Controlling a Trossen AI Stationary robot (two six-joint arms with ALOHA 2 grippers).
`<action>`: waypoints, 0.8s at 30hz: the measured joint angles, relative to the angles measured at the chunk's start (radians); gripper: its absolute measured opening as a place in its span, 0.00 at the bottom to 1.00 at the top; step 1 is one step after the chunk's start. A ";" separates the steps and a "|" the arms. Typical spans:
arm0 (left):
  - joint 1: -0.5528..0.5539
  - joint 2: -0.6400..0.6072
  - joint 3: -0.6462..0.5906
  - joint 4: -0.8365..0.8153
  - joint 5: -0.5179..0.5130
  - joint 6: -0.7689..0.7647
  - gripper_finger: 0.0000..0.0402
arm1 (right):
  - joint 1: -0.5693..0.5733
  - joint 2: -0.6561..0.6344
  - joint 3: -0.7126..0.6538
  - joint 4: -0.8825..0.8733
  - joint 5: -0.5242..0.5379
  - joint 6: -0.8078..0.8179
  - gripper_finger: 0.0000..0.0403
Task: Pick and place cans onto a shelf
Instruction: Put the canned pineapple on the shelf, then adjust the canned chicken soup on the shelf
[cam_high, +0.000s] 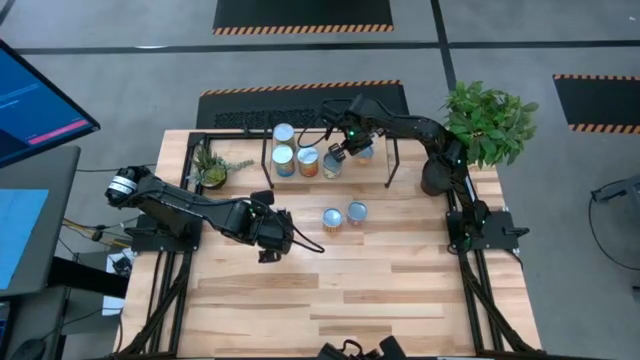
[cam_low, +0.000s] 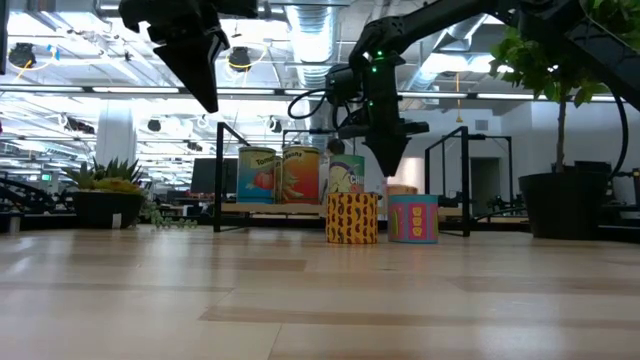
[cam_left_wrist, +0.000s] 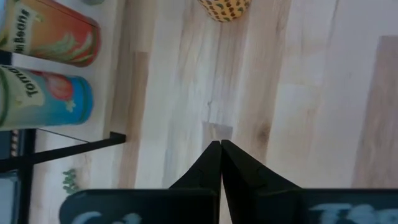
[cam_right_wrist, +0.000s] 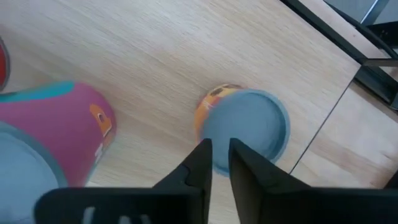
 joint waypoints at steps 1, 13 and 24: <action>0.000 0.000 0.000 0.000 0.004 0.000 0.00 | 0.000 0.000 0.000 0.000 0.000 0.000 0.22; 0.000 0.000 0.000 0.000 0.006 0.022 0.00 | 0.016 -0.006 0.000 0.013 -0.001 -0.080 0.27; 0.000 0.000 0.000 0.000 -0.011 0.041 0.00 | 0.084 -0.024 0.054 0.006 0.112 -0.214 0.22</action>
